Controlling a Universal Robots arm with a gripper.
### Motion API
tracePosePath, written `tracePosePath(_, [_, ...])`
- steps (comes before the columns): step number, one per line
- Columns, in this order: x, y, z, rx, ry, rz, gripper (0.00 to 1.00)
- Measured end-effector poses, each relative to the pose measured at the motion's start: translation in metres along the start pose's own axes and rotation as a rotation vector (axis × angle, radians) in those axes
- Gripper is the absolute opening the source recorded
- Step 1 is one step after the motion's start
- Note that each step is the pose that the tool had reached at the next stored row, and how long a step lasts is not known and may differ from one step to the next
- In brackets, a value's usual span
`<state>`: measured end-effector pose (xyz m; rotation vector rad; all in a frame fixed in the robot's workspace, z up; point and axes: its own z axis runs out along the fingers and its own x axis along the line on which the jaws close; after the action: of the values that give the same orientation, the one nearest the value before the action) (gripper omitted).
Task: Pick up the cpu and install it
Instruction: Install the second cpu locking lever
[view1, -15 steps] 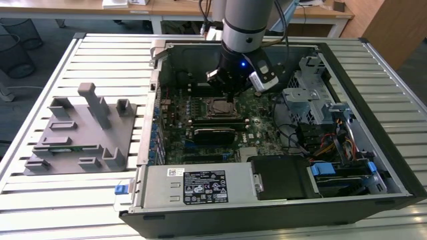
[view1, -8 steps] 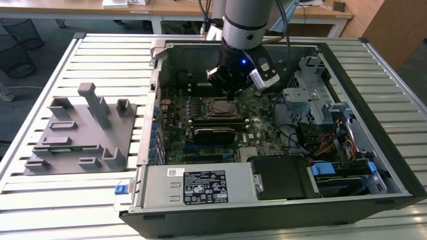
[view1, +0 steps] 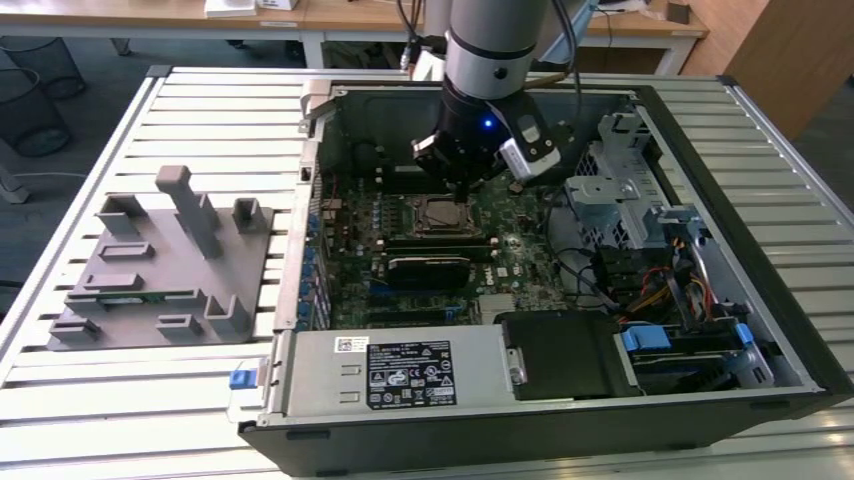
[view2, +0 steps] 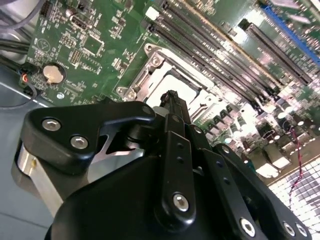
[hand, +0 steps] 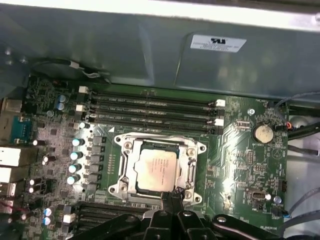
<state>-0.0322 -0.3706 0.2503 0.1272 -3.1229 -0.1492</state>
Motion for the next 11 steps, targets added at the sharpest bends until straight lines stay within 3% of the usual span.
tracePosePath(4, [0.0025, -0.0062, -0.0003, -0.0018, -0.0002, 0.0, 0.11])
tracePosePath(7, [0.0029, -0.0071, -0.0002, -0.0406, -0.0014, 0.0, 0.11])
tracePosePath(8, [0.003, -0.0075, -0.0002, -0.0489, 0.0003, 0.0, 0.11])
tracePosePath(9, [0.003, -0.0083, -0.0002, -0.0511, 0.0073, 0.001, 0.11])
tracePosePath(11, [0.0031, -0.0093, 0.0003, -0.0537, 0.0349, 0.004, 0.11])
